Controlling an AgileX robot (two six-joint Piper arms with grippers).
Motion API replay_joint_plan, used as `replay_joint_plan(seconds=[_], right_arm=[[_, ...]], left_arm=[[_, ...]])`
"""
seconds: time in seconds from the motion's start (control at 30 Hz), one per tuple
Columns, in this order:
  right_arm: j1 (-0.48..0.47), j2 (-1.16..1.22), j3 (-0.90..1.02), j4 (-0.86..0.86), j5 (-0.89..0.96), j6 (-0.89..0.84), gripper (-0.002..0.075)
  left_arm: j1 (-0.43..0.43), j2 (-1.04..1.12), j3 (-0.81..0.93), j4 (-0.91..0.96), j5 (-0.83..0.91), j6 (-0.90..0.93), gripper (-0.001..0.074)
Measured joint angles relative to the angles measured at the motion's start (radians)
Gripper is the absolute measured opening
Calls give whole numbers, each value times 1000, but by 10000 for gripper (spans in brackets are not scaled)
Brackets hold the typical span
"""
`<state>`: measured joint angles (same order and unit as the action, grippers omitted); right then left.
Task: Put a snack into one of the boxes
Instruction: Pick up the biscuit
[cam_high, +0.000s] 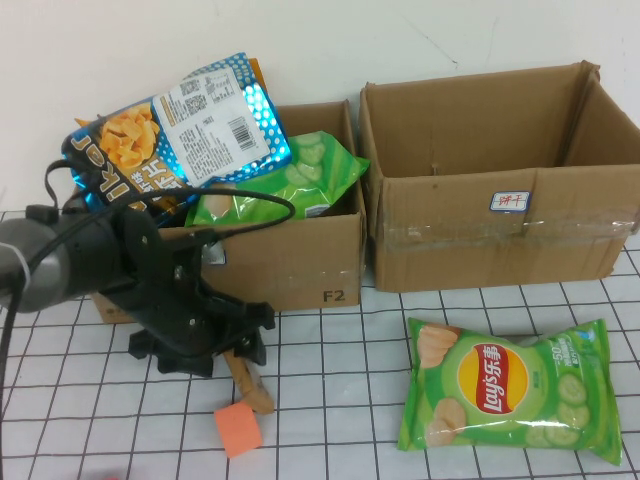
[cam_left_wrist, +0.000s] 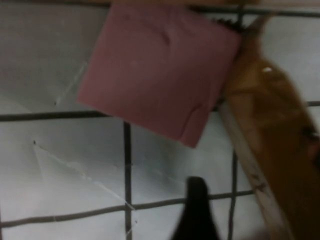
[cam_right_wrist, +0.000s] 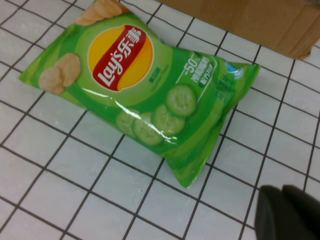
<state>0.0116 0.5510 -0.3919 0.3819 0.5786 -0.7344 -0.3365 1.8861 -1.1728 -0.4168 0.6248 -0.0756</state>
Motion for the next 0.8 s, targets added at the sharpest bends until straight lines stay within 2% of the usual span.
replay_joint_plan(seconds=[0.07,0.3,0.8], right_arm=[[0,0,0,0,-2,0,-1],[0,0,0,0,-2,0,-1],[0,0,0,0,-2,0,-1]], left_arm=[[0,8,0,0,0,-2,459],[0,10,-8,0,26,-3,129],[0,-218,-32,-12,279,136,125]])
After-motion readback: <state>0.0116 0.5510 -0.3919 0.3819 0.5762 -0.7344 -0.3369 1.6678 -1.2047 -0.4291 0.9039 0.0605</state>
